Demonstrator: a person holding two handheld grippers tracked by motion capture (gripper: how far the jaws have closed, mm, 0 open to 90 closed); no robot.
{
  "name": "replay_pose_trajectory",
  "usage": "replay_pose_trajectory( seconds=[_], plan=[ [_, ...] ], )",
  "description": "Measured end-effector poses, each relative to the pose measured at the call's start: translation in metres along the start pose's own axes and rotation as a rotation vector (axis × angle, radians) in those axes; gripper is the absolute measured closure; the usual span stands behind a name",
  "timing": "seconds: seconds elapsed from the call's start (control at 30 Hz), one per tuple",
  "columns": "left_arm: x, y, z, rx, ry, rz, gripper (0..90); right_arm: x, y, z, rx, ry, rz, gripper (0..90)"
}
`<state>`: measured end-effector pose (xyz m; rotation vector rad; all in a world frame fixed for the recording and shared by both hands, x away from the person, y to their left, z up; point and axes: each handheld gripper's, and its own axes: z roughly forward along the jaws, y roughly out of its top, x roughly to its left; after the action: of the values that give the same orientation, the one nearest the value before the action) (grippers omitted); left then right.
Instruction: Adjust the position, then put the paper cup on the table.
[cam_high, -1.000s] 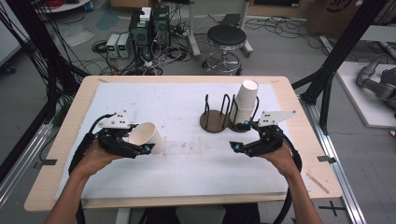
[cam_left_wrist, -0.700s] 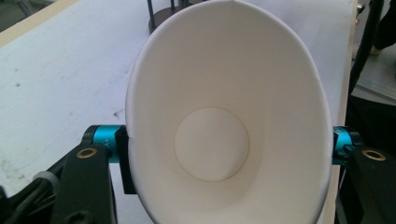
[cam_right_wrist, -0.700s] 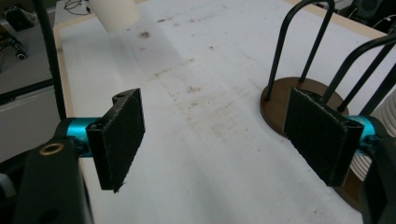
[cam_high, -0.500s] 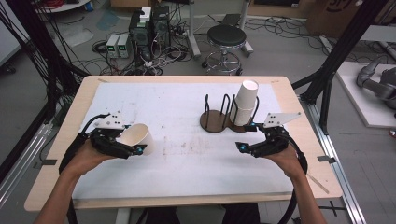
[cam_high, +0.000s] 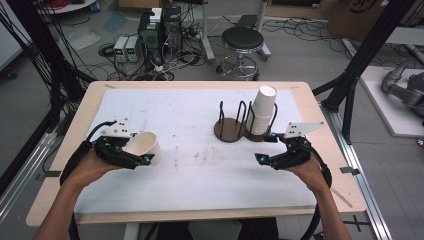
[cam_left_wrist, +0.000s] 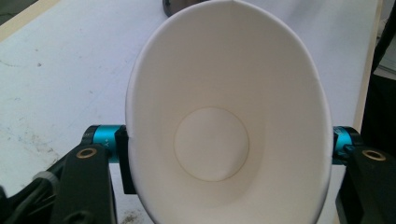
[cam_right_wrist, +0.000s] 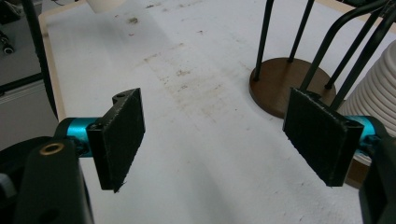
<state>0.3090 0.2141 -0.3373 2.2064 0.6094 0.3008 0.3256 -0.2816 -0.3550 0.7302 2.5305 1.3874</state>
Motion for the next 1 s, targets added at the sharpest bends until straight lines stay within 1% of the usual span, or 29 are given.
replay_pose_trajectory(
  seconds=[0.07,0.2,0.23,0.47,0.57,0.8,1.0],
  plan=[
    [0.0003,0.0001,-0.0003,0.000,0.001,0.001,34.1,0.0001,-0.0002,-0.0004,0.000,0.003,0.005,21.4],
    [-0.0001,0.0002,0.0004,0.002,0.000,0.000,34.1,-0.0001,0.0002,-0.0001,0.001,0.000,0.002,21.4],
    [0.0002,0.0006,0.0006,0.010,-0.001,0.011,34.1,0.0000,0.0002,0.0003,0.001,0.001,0.004,21.4],
    [-0.0002,0.0005,0.0016,0.006,-0.003,0.006,34.0,-0.0001,0.0001,0.0020,0.005,0.002,0.001,21.4],
    [-0.0002,0.0004,0.0019,0.012,-0.005,0.008,34.1,0.0003,-0.0003,0.0029,0.010,0.002,0.002,21.5],
    [-0.0019,-0.0004,0.0045,0.007,-0.001,0.001,34.0,0.0022,0.0000,0.0032,0.007,0.004,0.000,21.4],
    [-0.0017,0.0000,0.0039,-0.002,-0.003,0.005,34.0,0.0035,0.0004,0.0017,0.007,0.004,-0.002,21.5]
  ],
)
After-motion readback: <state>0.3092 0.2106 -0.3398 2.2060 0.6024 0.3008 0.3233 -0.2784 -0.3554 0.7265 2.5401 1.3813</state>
